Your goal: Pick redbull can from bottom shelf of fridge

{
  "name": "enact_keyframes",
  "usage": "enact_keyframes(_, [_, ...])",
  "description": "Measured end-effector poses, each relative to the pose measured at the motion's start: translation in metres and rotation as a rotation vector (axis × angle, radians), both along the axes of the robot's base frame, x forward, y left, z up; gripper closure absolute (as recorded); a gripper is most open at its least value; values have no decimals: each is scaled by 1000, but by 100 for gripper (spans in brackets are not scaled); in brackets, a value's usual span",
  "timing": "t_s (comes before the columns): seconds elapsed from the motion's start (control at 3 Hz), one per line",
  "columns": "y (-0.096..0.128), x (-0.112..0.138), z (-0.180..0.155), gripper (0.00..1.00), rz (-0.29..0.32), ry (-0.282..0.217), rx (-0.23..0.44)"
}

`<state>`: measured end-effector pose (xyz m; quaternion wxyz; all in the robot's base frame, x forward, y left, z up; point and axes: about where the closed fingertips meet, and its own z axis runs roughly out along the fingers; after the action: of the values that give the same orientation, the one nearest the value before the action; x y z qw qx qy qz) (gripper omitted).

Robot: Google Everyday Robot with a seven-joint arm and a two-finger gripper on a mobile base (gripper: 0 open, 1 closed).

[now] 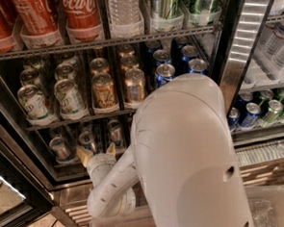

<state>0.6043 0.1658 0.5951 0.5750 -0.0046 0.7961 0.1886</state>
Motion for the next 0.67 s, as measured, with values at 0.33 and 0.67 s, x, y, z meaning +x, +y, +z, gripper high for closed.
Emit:
enact_keyframes(0.33, [-4,9,-5,21,-11,8,31])
enact_keyframes(0.67, [-4,11,-6,40,-13,10,40])
